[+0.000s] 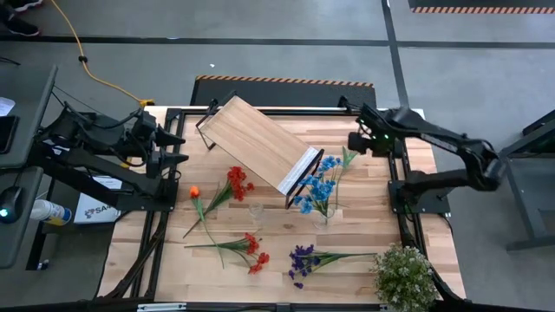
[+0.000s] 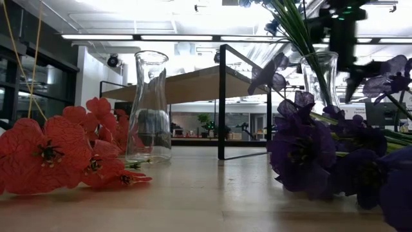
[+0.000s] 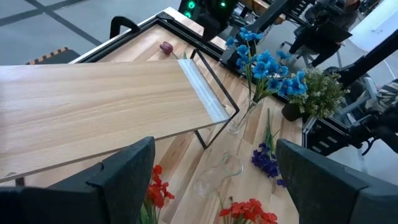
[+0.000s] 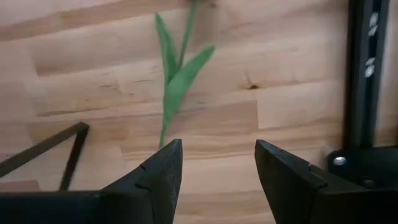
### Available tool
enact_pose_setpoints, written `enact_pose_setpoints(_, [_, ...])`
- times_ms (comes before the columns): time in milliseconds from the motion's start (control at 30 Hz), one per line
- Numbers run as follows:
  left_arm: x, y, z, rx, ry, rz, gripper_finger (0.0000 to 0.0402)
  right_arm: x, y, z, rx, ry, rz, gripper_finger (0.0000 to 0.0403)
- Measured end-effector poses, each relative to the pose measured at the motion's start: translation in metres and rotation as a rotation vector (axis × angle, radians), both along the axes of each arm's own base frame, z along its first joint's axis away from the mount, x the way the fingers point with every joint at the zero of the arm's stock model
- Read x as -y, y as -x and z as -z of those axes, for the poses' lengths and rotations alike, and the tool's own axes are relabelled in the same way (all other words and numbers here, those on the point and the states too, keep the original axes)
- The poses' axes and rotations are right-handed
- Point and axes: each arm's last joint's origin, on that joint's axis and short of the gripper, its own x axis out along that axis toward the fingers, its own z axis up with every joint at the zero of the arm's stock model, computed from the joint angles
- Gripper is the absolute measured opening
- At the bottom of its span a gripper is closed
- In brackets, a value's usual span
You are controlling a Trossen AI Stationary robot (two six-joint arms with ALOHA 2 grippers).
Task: Pick and place flowers into a vace then onto a shelf
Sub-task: Put the pink flower into the right transparent vase
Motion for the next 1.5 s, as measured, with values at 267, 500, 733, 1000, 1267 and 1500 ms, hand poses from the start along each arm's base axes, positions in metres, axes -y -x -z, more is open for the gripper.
enact_pose_setpoints(267, [0.001,-0.005,0.001,-0.015,-0.01,-0.012,0.0367,-0.019,0.022,0.017,0.243,0.128,0.119,0.0192])
enact_pose_setpoints(500, [0.002,-0.01,0.001,-0.029,-0.013,-0.011,0.0367,-0.015,0.017,0.031,0.324,0.174,0.102,0.0193])
enact_pose_setpoints(733, [0.004,-0.018,0.003,-0.055,-0.02,-0.011,0.0367,-0.01,0.01,0.041,0.304,0.174,0.065,0.0193])
enact_pose_setpoints(1000, [0.005,-0.023,0.004,-0.069,-0.021,-0.008,0.0367,-0.001,0.002,0.056,0.214,0.157,0.099,0.0193])
enact_pose_setpoints(1267, [0.005,-0.024,0.004,-0.072,-0.022,-0.008,0.0367,0.009,-0.01,0.068,0.226,0.157,0.138,0.0193])
enact_pose_setpoints(1500, [0.005,-0.024,0.004,-0.072,-0.022,-0.008,0.0367,0.013,-0.012,0.079,0.155,0.153,0.195,0.0192])
